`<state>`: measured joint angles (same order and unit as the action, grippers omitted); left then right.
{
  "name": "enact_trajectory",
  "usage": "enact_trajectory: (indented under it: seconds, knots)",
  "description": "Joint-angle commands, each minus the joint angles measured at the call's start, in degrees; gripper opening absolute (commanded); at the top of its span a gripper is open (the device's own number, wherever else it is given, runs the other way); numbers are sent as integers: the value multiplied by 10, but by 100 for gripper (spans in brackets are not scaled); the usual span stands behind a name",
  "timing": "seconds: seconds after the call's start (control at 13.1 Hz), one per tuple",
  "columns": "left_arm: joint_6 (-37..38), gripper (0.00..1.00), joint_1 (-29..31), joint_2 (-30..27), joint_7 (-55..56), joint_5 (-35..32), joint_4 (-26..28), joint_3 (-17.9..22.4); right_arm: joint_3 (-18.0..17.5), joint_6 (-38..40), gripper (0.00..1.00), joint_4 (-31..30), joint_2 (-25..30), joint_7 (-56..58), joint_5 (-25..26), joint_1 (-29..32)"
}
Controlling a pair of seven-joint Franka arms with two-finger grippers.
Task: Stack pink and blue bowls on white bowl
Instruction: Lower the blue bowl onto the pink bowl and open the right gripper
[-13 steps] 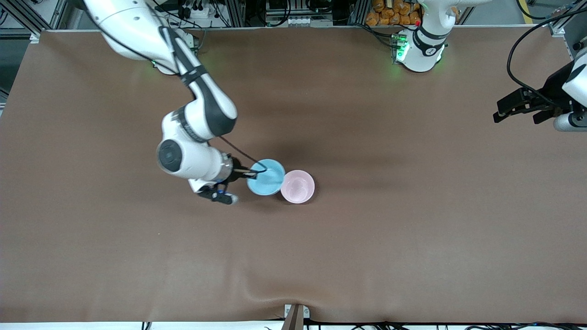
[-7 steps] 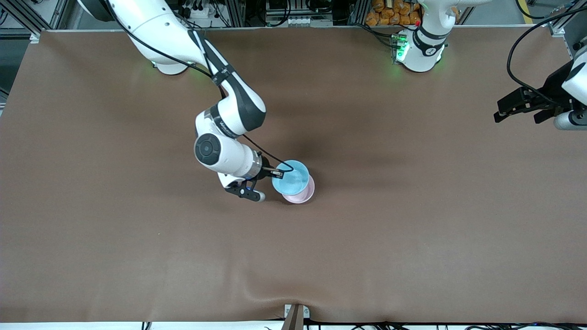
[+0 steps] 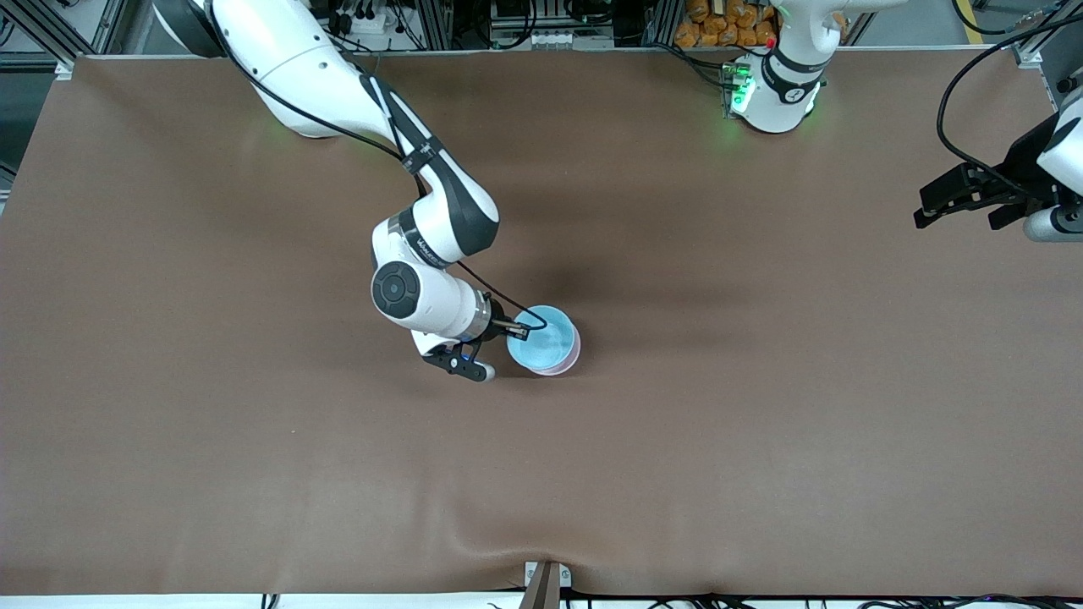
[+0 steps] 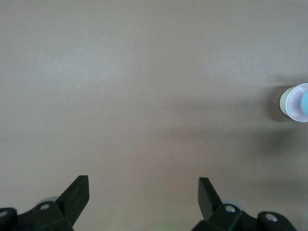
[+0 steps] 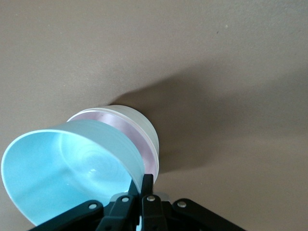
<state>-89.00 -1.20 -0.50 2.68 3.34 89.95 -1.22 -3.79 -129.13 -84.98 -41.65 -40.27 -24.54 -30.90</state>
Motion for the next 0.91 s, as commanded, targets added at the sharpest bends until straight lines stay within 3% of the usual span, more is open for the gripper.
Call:
enact_trajectory:
  seconds: [0.0,0.53,0.61,0.69,0.84]
  knots:
    - [-3,100,-5,-11,1,-12,4,-3,3,8,0,29,-20,-23,13,-10]
    - [-1,100,0,-7,-5,-11,4,3,3,7,3,29,-26,-40,46,-19]
    - [-1,100,0,-7,-5,-11,4,3,3,7,39,29,-26,-40,46,-18]
    - [-1,100,0,-7,-4,-11,4,3,3,6,97,29,-26,-41,46,-18]
    - [-2,100,-1,-7,-1,-11,4,2,3,8,100,30,-19,-39,46,-15]
